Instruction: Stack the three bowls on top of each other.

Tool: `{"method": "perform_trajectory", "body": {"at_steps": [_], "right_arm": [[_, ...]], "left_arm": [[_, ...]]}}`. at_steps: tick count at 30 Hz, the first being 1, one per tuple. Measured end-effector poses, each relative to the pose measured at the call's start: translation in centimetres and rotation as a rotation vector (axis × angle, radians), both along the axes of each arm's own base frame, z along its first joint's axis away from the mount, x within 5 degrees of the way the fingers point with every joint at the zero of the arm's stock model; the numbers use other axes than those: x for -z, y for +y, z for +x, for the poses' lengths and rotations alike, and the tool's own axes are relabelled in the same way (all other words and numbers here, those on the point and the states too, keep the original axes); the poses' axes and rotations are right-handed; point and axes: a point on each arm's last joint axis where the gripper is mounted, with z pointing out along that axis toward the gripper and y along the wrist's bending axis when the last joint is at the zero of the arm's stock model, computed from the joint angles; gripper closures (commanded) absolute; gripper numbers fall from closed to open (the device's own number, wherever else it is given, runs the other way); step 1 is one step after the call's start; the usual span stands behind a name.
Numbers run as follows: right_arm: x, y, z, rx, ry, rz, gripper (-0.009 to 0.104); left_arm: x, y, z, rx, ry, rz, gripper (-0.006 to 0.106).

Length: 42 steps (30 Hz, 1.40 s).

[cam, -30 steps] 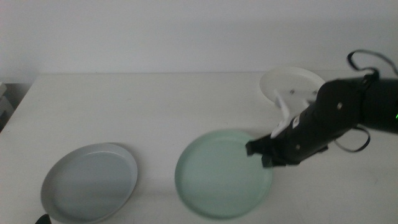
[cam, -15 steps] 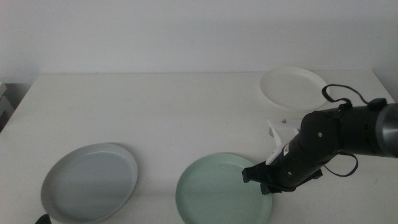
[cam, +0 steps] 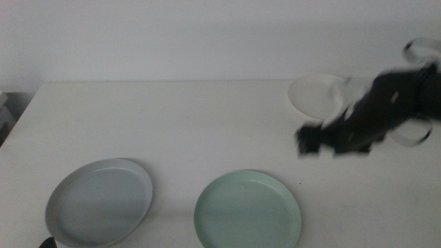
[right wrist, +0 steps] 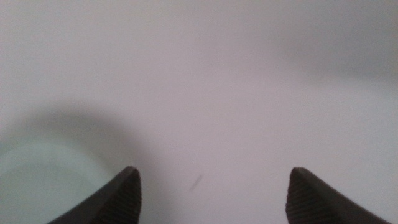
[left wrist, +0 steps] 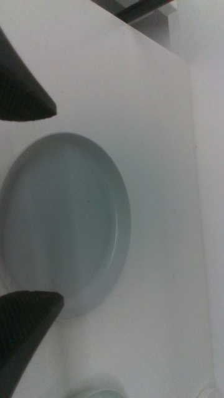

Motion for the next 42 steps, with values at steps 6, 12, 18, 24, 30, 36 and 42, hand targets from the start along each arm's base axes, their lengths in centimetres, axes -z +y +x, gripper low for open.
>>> {"method": "perform_trajectory", "body": {"at_steps": [6, 12, 18, 24, 30, 36, 42], "right_arm": [[-5.0, -6.2, 6.2, 0.135, -0.115, -0.052, 0.037], [-5.6, -11.0, 12.2, 0.204, -0.14, -0.096, 0.04], [-2.2, -13.6, 17.4, 0.205, -0.139, -0.126, 0.04], [3.5, -14.6, 20.8, 0.223, -0.087, -0.099, 0.044], [6.5, -14.5, 22.2, 0.227, -0.061, -0.078, 0.058], [7.0, -14.5, 22.5, 0.224, -0.076, -0.068, 0.094], [5.8, -14.3, 22.1, 0.23, -0.063, -0.05, 0.096]], "left_arm": [[0.0, 0.0, 0.0, 0.0, 0.0, 0.0, -0.004], [0.0, 0.0, 0.0, 0.0, 0.0, 0.0, -0.004], [0.0, 0.0, 0.0, 0.0, 0.0, 0.0, -0.004], [0.0, 0.0, 0.0, 0.0, 0.0, 0.0, -0.004], [0.0, 0.0, 0.0, 0.0, 0.0, 0.0, -0.004], [0.0, 0.0, 0.0, 0.0, 0.0, 0.0, -0.004], [0.0, 0.0, 0.0, 0.0, 0.0, 0.0, -0.004]]}}
